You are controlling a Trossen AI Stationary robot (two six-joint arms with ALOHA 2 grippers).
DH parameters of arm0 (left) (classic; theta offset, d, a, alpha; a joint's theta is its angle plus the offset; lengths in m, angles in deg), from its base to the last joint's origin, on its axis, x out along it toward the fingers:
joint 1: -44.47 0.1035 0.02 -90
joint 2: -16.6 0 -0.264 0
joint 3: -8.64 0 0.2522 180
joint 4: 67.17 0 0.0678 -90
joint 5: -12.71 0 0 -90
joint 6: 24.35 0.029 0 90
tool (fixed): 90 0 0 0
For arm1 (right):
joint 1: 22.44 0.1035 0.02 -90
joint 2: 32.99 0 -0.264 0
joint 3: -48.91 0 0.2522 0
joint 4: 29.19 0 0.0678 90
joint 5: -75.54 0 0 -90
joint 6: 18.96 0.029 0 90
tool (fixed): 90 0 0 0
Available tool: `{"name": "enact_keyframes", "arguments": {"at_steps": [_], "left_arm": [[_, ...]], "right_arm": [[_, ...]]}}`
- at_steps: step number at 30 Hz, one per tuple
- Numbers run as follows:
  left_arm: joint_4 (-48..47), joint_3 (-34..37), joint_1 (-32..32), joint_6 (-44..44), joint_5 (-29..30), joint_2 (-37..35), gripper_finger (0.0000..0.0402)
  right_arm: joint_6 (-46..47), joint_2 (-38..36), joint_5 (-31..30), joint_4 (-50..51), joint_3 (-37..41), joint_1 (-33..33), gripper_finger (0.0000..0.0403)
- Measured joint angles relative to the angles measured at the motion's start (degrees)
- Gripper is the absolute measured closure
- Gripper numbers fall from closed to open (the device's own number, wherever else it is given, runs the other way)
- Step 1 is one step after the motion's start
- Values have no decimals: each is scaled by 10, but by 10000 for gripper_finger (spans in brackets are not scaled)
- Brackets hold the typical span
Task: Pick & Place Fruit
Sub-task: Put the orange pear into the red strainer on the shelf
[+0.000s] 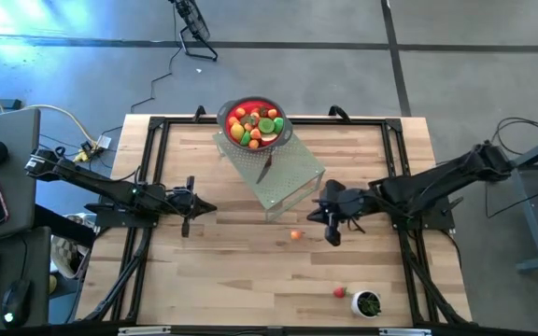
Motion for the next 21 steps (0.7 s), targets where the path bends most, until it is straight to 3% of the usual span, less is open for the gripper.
{"name": "enact_keyframes", "arguments": {"at_steps": [10,21], "left_arm": [[0,0,0,0,10,0,401],[0,0,0,0,11,0,401]], "right_arm": [[-7,21,-16,-157,0,-1,401],[-17,20,-26,-198,0,-8,401]]}}
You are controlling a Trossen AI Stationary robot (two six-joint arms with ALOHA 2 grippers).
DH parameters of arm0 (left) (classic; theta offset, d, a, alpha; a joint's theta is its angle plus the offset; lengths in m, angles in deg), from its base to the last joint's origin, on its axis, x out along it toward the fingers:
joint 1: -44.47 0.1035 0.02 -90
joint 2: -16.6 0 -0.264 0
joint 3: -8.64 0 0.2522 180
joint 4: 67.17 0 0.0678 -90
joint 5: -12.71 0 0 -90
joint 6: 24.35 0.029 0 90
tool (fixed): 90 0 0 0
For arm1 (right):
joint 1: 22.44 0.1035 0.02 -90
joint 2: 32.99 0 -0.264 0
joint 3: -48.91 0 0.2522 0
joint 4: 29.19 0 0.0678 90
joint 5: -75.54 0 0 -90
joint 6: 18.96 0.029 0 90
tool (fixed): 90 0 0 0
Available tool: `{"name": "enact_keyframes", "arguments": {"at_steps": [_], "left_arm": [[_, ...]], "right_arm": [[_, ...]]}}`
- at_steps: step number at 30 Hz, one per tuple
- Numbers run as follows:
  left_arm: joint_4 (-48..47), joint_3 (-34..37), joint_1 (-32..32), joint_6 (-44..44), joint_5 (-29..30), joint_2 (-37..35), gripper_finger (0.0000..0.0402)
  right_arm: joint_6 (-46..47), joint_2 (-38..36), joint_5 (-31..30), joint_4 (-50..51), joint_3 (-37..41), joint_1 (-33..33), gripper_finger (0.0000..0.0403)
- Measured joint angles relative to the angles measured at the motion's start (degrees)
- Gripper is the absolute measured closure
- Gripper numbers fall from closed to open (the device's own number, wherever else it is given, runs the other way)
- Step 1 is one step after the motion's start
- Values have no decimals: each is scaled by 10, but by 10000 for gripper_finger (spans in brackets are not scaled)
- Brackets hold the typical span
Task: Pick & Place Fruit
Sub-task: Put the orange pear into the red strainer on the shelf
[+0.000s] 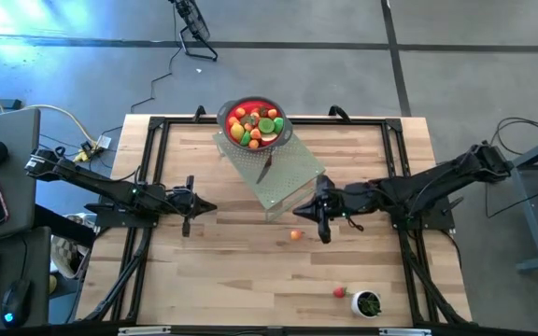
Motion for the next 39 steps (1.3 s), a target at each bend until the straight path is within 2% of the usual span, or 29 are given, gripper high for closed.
{"name": "enact_keyframes", "arguments": {"at_steps": [17,23,27,39], "left_arm": [[0,0,0,0,2,0,401],[0,0,0,0,2,0,401],[0,0,0,0,2,0,401],[0,0,0,0,2,0,401]], "right_arm": [[-1,0,4,4,0,-13,400],[-22,9,-2,44,0,-2,389],[-29,32,-6,48,0,3,337],[3,98,-2,55,0,2,130]]}}
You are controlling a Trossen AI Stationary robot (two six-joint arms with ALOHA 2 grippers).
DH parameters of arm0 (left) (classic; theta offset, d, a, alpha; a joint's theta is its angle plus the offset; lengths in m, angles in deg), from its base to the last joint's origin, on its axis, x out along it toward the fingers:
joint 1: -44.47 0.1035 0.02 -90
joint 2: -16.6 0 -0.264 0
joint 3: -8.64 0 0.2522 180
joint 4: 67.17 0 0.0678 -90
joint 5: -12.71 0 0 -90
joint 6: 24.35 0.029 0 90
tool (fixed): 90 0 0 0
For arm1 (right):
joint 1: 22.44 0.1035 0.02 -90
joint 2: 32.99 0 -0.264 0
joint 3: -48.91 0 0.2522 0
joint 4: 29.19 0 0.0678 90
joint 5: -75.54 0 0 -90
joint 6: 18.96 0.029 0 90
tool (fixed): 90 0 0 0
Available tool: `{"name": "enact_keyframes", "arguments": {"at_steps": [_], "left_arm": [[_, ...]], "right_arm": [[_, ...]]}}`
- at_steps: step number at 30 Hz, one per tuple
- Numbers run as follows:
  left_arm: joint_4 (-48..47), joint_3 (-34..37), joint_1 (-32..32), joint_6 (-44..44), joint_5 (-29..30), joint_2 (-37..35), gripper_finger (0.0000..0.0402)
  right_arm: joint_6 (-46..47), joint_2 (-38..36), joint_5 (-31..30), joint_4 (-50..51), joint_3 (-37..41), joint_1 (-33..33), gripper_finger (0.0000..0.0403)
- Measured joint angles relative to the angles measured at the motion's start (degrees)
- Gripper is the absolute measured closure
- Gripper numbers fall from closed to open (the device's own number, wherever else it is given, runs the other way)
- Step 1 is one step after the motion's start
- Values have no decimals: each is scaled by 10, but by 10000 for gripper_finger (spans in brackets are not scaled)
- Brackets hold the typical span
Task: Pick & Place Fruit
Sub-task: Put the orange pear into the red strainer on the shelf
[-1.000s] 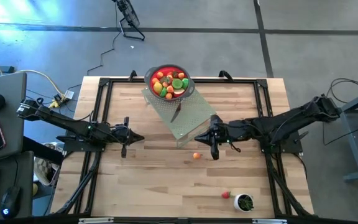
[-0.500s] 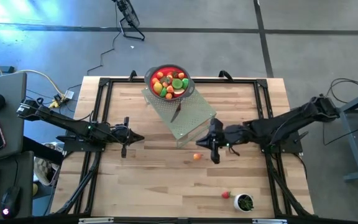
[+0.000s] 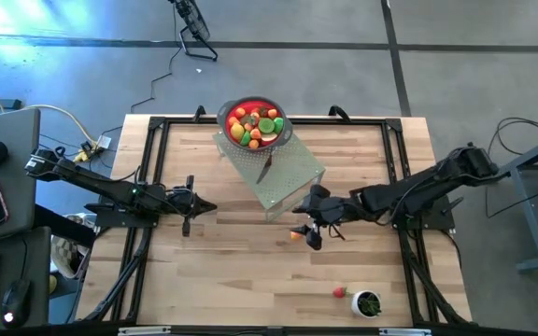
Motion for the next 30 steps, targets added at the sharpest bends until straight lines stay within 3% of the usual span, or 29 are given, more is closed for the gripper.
{"name": "enact_keyframes", "arguments": {"at_steps": [4,8,20,30], "left_arm": [[0,0,0,0,4,0,401],[0,0,0,0,12,0,401],[0,0,0,0,15,0,401],[-1,0,0,0,15,0,401]], "right_arm": [[3,20,13,39,0,4,82],[42,55,32,61,0,5,62],[35,172,40,34,0,8,85],[10,220,31,-25,0,17,97]]}}
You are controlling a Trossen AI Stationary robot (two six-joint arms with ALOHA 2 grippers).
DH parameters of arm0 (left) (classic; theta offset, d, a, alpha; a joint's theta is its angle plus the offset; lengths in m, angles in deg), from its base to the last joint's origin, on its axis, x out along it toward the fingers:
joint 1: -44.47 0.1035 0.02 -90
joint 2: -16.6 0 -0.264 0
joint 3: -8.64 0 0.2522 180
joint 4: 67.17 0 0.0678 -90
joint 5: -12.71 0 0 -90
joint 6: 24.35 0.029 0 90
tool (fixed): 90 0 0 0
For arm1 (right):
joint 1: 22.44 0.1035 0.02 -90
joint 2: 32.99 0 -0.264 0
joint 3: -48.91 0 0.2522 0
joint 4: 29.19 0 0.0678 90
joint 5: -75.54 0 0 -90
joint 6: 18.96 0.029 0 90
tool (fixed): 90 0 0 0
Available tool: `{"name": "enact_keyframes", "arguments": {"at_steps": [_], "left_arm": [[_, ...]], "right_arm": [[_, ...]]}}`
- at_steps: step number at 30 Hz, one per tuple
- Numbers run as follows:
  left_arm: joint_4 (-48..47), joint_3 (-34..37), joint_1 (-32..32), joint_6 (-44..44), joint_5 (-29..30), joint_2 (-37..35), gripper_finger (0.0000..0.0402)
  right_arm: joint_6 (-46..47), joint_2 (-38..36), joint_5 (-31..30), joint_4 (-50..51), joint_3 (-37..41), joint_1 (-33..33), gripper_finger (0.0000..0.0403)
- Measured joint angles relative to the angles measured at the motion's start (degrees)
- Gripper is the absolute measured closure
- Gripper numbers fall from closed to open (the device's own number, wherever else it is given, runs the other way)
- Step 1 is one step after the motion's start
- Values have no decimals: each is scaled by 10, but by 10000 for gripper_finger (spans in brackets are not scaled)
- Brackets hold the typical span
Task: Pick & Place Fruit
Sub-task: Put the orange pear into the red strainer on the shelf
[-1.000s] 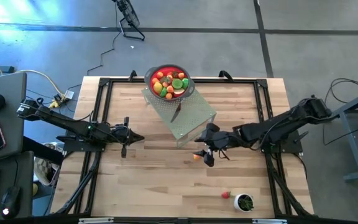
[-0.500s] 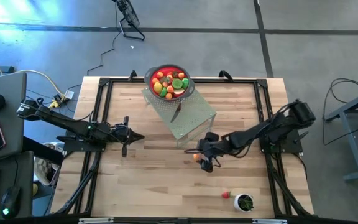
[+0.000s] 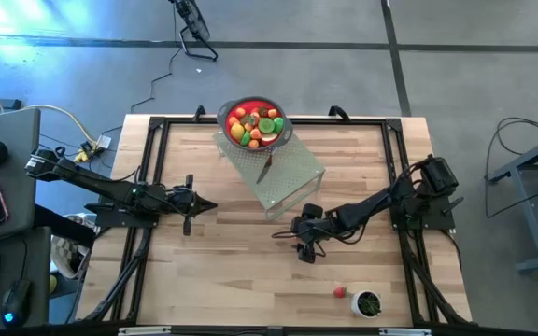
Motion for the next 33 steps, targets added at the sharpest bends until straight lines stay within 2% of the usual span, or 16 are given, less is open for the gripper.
{"name": "enact_keyframes", "arguments": {"at_steps": [7,20,28,33], "left_arm": [[-3,0,0,0,0,0,401],[-3,0,0,0,0,0,401],[-3,0,0,0,0,0,401],[-3,0,0,0,0,0,401]], "right_arm": [[2,0,-16,5,0,1,123],[6,-1,-22,2,1,6,213],[7,-36,-14,0,1,15,266],[7,-77,-14,-3,1,23,277]]}}
